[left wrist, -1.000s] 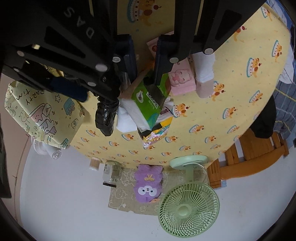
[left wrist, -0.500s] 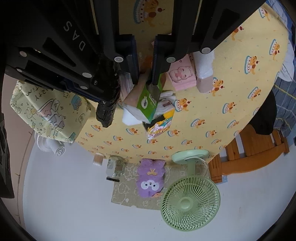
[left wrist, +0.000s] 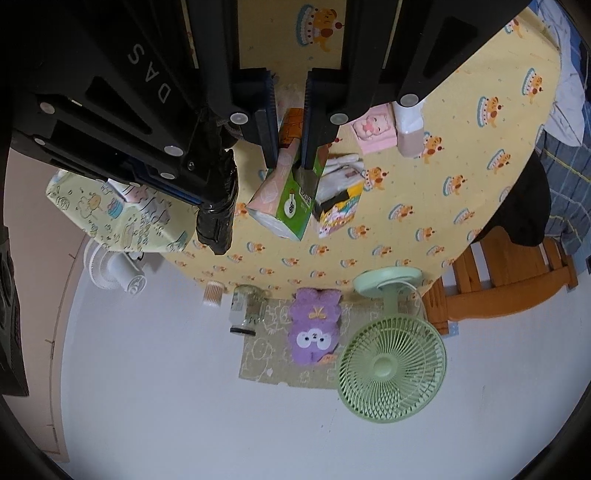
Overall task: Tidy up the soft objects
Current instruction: 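Carry the green pack and black bundle in both grippers toward the gift-paper box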
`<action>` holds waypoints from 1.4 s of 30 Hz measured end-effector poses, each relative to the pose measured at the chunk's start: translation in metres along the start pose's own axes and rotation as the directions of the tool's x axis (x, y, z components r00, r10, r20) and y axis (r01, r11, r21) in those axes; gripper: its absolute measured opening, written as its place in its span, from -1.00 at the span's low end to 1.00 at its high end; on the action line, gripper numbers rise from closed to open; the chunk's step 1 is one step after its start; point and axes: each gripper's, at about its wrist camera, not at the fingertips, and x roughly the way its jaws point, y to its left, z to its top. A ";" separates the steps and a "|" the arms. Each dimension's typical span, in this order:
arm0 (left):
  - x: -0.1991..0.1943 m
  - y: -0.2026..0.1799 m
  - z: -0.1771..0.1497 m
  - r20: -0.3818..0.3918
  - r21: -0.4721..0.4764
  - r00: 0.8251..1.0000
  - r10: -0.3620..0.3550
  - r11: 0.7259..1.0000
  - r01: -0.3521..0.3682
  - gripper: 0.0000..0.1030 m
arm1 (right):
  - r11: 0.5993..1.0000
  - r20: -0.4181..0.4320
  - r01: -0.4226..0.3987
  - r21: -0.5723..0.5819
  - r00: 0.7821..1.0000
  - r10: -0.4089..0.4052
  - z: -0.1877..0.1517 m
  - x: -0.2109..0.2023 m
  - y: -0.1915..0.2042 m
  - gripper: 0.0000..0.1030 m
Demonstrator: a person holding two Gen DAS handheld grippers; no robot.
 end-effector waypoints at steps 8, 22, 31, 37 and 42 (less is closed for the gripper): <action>-0.014 -0.006 0.014 0.022 0.007 1.000 0.004 1.000 -0.004 -0.81 | 1.000 0.031 0.012 -0.013 0.999 -0.012 0.014 -0.021 0.001 -0.80; -0.022 -0.029 0.035 0.060 0.038 0.998 -0.001 0.999 -0.001 -0.81 | 0.999 0.077 0.045 -0.006 0.996 -0.044 0.035 -0.044 -0.016 -0.80; -0.017 -0.057 0.043 0.072 0.061 0.997 -0.027 0.998 0.022 -0.81 | 0.998 0.097 0.069 0.010 0.993 -0.070 0.042 -0.054 -0.045 -0.80; -0.012 -0.077 0.046 0.076 0.075 0.996 -0.038 0.997 0.032 -0.81 | 0.996 0.105 0.087 0.013 0.991 -0.088 0.044 -0.058 -0.066 -0.80; -0.006 -0.094 0.048 0.076 0.088 0.996 -0.052 0.995 0.045 -0.81 | 0.994 0.115 0.108 0.017 0.987 -0.110 0.044 -0.062 -0.085 -0.80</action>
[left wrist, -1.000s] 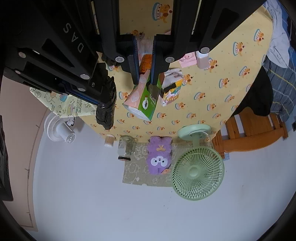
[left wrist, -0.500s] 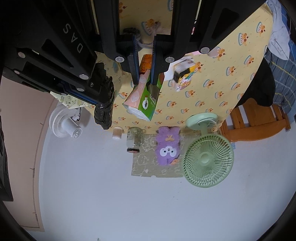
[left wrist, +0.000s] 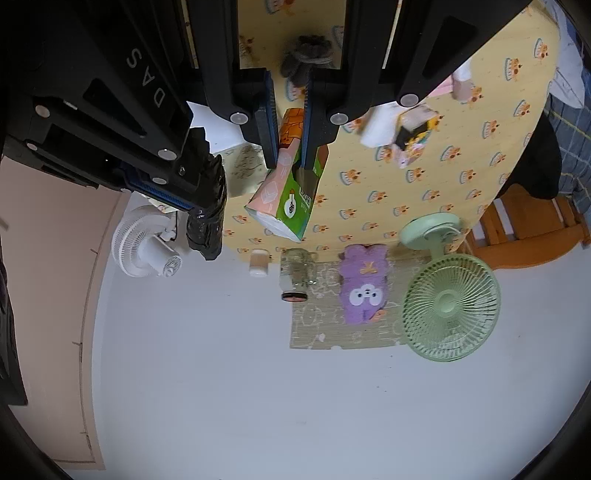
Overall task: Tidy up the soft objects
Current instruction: 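Carry the green pack and black bundle in both grippers toward the gift-paper box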
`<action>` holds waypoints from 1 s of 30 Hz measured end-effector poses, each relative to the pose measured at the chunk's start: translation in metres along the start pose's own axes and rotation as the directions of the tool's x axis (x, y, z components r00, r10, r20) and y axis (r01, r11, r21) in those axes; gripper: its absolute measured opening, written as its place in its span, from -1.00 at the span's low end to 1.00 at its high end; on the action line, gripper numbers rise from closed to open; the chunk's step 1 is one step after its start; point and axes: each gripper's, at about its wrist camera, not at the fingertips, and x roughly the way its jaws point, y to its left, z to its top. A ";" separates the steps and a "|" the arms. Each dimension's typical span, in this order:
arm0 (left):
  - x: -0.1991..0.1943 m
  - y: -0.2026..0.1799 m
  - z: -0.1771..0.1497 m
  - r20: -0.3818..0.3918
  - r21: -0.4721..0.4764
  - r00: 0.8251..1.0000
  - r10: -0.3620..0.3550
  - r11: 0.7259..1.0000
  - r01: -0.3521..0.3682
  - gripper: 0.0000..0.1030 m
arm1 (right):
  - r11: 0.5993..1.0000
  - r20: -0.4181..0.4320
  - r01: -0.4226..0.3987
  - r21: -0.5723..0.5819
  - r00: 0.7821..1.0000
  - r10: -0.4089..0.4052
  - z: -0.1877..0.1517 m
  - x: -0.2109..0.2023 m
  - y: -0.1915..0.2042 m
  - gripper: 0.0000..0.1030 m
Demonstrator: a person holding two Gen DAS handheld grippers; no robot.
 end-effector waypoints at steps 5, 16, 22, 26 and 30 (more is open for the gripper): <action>0.009 -0.016 0.003 -0.002 0.008 1.000 -0.030 1.000 0.030 -0.81 | 1.000 0.008 0.027 0.007 1.000 -0.027 -0.001 -0.002 -0.018 -0.80; 0.035 -0.056 -0.001 -0.041 0.045 0.994 -0.106 0.993 0.108 -0.81 | 0.993 -0.021 0.106 0.046 0.994 -0.105 -0.010 0.003 -0.065 -0.80; 0.053 -0.077 -0.004 -0.076 0.063 0.988 -0.138 0.988 0.143 -0.81 | 0.987 -0.049 0.147 0.067 0.988 -0.144 -0.017 0.011 -0.088 -0.80; 0.064 -0.086 -0.006 -0.099 0.071 0.984 -0.149 0.985 0.156 -0.81 | 0.982 -0.077 0.167 0.083 0.984 -0.161 -0.022 0.020 -0.102 -0.80; 0.076 -0.092 -0.009 -0.120 0.082 0.982 -0.147 0.984 0.157 -0.81 | 0.979 -0.112 0.180 0.099 0.979 -0.169 -0.027 0.031 -0.112 -0.80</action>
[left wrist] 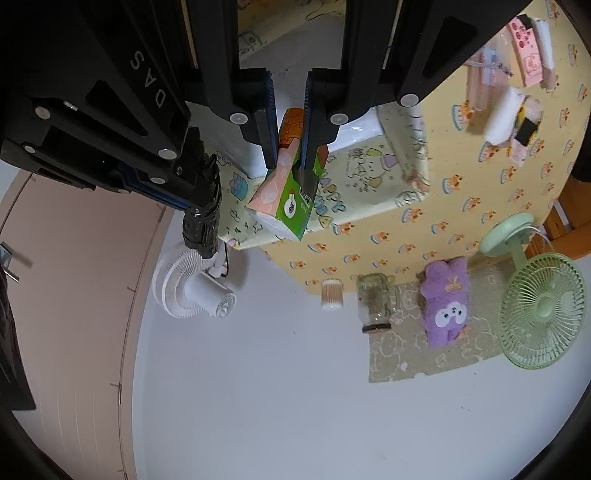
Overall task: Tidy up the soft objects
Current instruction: 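Carry the green pack and black bundle in both grippers toward the gift-paper box, then lower both items into the box and open both grippers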
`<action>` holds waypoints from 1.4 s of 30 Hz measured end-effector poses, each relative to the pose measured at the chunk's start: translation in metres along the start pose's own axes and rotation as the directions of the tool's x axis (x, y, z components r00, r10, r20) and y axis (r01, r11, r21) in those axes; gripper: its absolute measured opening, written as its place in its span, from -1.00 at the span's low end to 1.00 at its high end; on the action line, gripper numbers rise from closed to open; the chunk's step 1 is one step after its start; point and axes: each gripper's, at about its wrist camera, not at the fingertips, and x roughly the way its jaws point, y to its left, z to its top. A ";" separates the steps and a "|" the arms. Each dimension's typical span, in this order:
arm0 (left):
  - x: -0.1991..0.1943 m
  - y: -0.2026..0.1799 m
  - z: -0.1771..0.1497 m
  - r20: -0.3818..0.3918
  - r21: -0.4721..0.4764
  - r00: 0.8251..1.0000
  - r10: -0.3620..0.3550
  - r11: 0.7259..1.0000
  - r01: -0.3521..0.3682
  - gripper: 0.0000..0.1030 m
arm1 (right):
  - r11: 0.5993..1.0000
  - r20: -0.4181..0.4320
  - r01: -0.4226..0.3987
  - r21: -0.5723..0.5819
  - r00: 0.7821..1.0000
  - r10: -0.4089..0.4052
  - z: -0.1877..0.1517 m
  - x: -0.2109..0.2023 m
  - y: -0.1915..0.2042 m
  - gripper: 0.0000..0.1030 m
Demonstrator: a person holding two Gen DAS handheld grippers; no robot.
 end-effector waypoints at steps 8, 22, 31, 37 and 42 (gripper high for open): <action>0.027 0.002 -0.003 -0.065 -0.009 0.998 -0.010 1.000 0.009 -0.79 | 1.000 -0.056 0.011 0.023 0.998 -0.010 -0.006 0.023 -0.008 -0.80; 0.040 0.012 0.000 -0.089 0.040 0.996 0.025 0.999 -0.021 -0.58 | 1.000 -0.091 -0.011 0.018 0.996 0.013 -0.002 0.034 0.001 -0.76; 0.017 0.005 0.003 -0.073 0.049 0.997 -0.011 0.999 0.015 0.73 | 0.999 -0.059 0.007 0.040 0.998 -0.005 0.000 0.021 -0.001 0.46; -0.001 0.006 0.005 -0.048 0.050 0.999 0.007 0.999 -0.005 0.81 | 0.999 -0.018 0.016 0.028 1.000 -0.015 0.002 0.002 0.006 0.65; -0.019 0.010 0.005 -0.023 0.046 0.999 0.041 0.998 -0.040 0.96 | 0.999 0.012 0.029 0.026 1.000 -0.029 0.001 -0.015 0.013 0.83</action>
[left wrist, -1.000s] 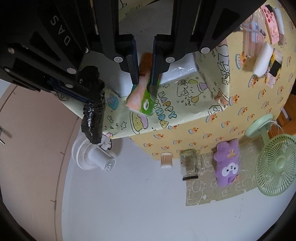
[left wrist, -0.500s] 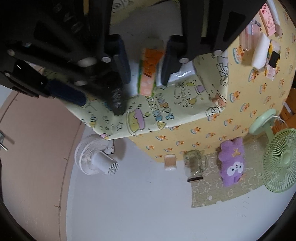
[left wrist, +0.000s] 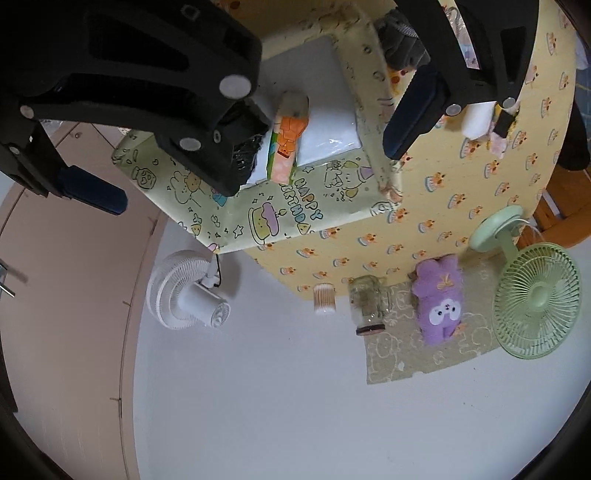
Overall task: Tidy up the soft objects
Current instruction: 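Lower both items into the box and open both grippers, then withdraw both grippers from the box back over the pile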
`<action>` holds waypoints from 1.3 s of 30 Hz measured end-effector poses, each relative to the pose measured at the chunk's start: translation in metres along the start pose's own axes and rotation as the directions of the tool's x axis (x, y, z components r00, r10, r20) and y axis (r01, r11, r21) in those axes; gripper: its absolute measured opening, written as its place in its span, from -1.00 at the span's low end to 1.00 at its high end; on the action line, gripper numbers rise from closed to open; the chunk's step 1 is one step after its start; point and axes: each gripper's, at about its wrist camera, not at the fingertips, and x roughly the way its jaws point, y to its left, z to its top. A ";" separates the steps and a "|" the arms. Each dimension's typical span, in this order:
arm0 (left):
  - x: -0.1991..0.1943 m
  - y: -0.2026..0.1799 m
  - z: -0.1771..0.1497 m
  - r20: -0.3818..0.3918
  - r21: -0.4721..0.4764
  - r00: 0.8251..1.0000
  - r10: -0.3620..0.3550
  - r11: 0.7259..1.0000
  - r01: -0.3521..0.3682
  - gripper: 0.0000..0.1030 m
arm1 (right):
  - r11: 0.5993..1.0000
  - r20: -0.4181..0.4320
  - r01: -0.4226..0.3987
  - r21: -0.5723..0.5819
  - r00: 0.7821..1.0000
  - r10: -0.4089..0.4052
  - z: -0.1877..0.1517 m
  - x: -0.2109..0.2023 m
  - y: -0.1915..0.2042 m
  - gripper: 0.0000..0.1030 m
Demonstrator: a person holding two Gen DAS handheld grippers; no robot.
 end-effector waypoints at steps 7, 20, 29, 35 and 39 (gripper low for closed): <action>-0.025 0.007 -0.002 0.039 -0.003 0.999 0.014 1.000 -0.014 1.00 | 1.000 0.053 0.008 0.001 0.999 -0.008 -0.002 -0.025 0.010 0.99; -0.070 0.022 -0.014 0.110 -0.030 0.993 0.043 0.999 -0.040 0.99 | 1.000 0.129 -0.015 -0.010 0.992 0.017 -0.010 -0.066 0.034 1.00; -0.093 0.033 -0.024 0.141 -0.037 0.988 0.061 0.998 -0.056 0.99 | 1.000 0.160 -0.026 -0.017 0.987 0.029 -0.016 -0.086 0.050 1.00; -0.101 0.042 -0.032 0.155 -0.055 0.986 0.069 0.997 -0.061 0.98 | 0.999 0.177 -0.029 -0.022 0.984 0.033 -0.022 -0.092 0.061 1.00; -0.106 0.047 -0.040 0.165 -0.064 0.982 0.091 0.995 -0.081 0.97 | 0.999 0.179 -0.028 -0.031 0.983 0.033 -0.026 -0.092 0.070 1.00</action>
